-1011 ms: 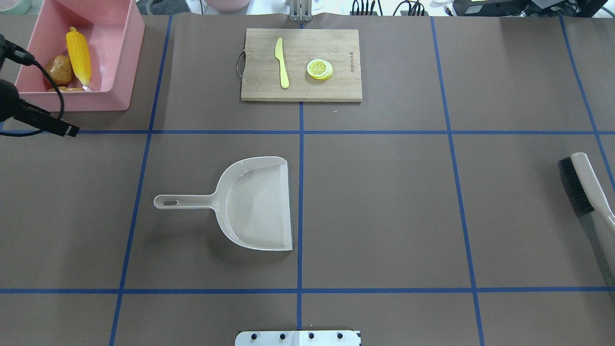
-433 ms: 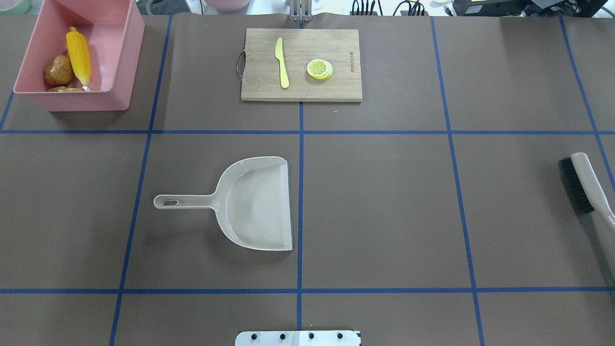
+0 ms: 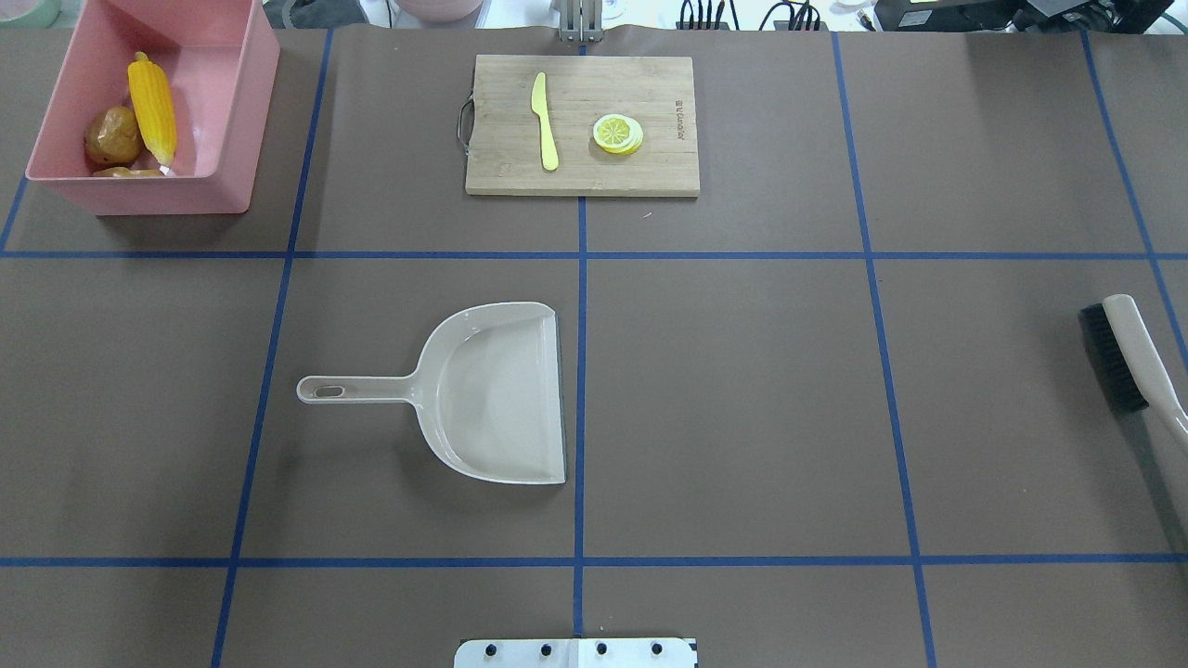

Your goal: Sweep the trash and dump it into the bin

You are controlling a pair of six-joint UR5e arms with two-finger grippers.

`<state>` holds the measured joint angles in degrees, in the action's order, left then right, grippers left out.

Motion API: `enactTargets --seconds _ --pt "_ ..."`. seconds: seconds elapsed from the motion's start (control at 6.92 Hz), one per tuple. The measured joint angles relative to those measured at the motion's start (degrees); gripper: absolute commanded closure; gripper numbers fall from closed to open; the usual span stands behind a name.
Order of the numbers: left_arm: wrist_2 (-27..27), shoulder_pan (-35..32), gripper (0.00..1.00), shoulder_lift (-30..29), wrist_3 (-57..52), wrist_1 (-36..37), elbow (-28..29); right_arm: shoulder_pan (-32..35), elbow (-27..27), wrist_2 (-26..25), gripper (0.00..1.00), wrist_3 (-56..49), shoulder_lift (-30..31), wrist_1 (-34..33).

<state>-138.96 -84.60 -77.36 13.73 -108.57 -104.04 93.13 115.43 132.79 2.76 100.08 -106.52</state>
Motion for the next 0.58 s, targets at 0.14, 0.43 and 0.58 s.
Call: enactTargets --seconds 0.14,0.43,0.58 --pt "0.0 -0.7 0.02 0.6 -1.6 2.2 1.0 0.0 0.1 0.0 0.00 0.0 0.0 0.0" --pt "0.2 -3.1 0.02 1.7 -10.5 8.3 1.5 0.0 0.1 -0.1 0.00 0.0 0.3 0.0" --pt "0.3 -4.4 0.02 1.8 -15.2 11.5 1.4 0.0 0.1 -0.2 0.00 0.0 0.5 0.0"
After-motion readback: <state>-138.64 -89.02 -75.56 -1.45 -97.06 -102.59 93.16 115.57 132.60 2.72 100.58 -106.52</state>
